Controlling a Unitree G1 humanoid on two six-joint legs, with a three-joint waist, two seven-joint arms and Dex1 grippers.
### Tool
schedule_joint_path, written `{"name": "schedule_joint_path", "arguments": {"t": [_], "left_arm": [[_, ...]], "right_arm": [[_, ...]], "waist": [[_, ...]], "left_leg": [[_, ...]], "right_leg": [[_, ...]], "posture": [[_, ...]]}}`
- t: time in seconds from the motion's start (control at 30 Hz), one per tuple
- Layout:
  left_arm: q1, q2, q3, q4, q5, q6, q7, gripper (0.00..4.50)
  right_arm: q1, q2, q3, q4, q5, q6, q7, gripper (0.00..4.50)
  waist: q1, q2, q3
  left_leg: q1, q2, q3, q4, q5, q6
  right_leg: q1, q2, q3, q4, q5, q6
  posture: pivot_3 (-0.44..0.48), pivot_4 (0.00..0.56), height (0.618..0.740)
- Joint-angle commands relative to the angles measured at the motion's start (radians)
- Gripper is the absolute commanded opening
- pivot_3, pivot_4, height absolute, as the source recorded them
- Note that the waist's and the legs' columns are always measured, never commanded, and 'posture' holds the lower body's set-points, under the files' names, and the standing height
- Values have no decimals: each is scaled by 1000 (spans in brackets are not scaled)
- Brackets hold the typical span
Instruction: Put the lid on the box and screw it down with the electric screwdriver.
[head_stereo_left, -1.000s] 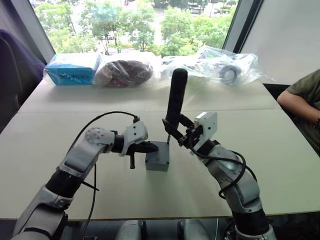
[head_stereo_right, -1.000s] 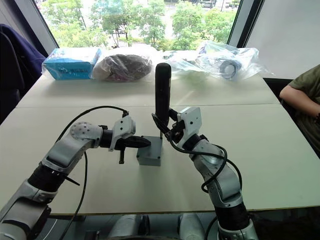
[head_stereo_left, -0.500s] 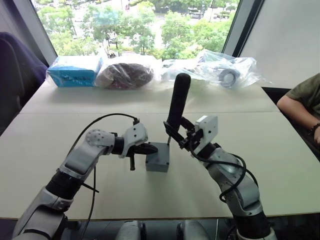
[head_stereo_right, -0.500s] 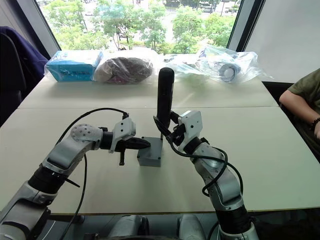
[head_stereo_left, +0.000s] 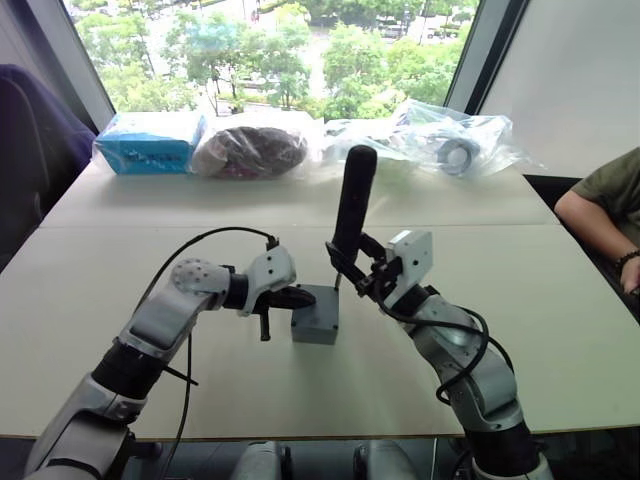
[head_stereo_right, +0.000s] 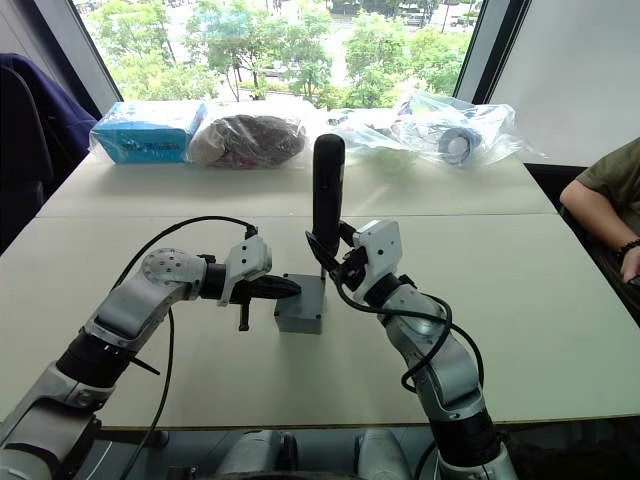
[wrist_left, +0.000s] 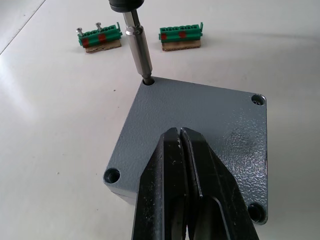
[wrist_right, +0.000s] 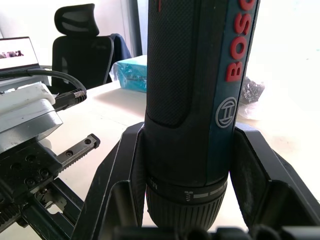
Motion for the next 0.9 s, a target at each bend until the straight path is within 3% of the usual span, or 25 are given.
{"name": "schedule_joint_path", "arguments": {"t": [0.03,0.73,0.9], "left_arm": [[61,16,-87,82,79,49,-3,0],[64,19,-84,80,79,48,-1,0],[62,21,-85,81,80,44,-4,0]], "right_arm": [[63,-51,22,160,-75,125,-23,1756],[80,-53,-1,168,-46,144,-14,1756],[49,-38,-55,69,25,135,-5,1756]], "waist": [[0,0,0],[0,0,0],[1,-1,1]], "left_leg": [[0,0,0,0,0,0],[0,0,0,-1,0,0],[0,0,0,-1,0,0]], "right_leg": [[0,0,0,0,0,0],[0,0,0,-1,0,0],[0,0,0,-1,0,0]], "posture": [[0,150,740],[0,150,740],[0,150,740]]}}
